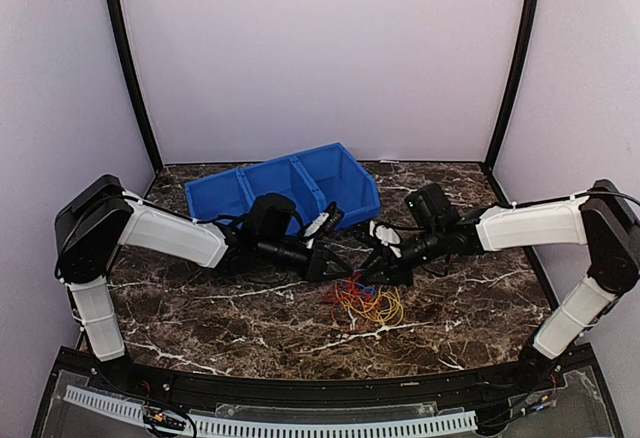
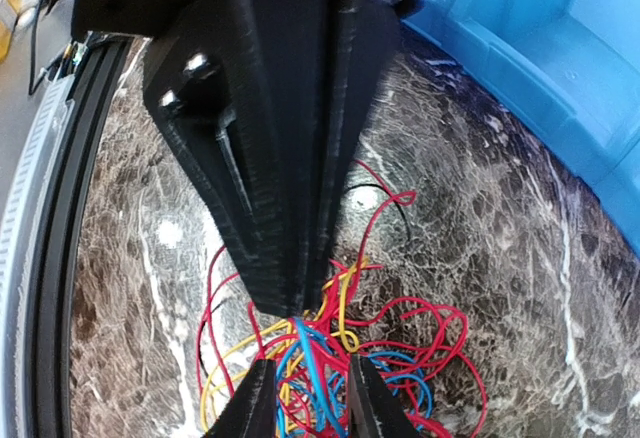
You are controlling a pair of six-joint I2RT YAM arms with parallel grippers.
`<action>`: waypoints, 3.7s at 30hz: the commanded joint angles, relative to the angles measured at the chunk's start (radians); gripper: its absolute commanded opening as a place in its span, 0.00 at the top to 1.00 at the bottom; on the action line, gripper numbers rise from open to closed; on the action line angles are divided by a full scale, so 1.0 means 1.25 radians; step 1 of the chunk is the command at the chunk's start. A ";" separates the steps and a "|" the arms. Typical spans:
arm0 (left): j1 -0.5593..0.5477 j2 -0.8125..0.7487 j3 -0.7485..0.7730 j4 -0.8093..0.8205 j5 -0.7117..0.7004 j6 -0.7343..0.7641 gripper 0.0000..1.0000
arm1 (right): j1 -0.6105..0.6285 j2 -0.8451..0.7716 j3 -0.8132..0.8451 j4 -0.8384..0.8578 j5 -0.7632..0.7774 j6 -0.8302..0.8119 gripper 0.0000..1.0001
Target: Untangle the cables
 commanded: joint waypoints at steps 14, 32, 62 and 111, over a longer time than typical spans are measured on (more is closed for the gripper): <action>-0.003 -0.311 -0.037 -0.091 -0.166 0.021 1.00 | -0.003 0.149 0.064 -0.021 0.000 0.046 0.76; 0.009 -0.667 0.381 -0.549 -0.699 0.266 1.00 | -0.003 0.162 0.074 -0.029 0.003 0.049 0.87; 0.020 -0.605 0.516 -0.739 -0.975 0.285 1.00 | -0.065 -0.105 0.174 -0.197 0.094 0.009 0.18; 0.375 -0.415 0.070 -0.559 -0.529 0.047 1.00 | -0.247 -0.175 -0.028 -0.104 0.034 -0.005 0.08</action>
